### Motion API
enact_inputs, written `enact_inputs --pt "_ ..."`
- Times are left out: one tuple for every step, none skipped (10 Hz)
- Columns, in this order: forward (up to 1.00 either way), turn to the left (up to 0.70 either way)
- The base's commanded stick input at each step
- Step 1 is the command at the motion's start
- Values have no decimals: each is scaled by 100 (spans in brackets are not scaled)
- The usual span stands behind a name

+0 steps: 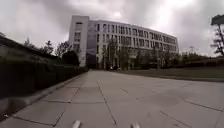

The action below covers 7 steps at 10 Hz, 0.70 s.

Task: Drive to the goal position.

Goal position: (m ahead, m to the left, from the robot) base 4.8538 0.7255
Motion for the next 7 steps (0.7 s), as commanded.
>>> enact_inputs --pt "85 0" --pt "85 0" --pt "85 4" --pt "85 8" --pt "85 20" --pt "85 33" --pt "85 18"
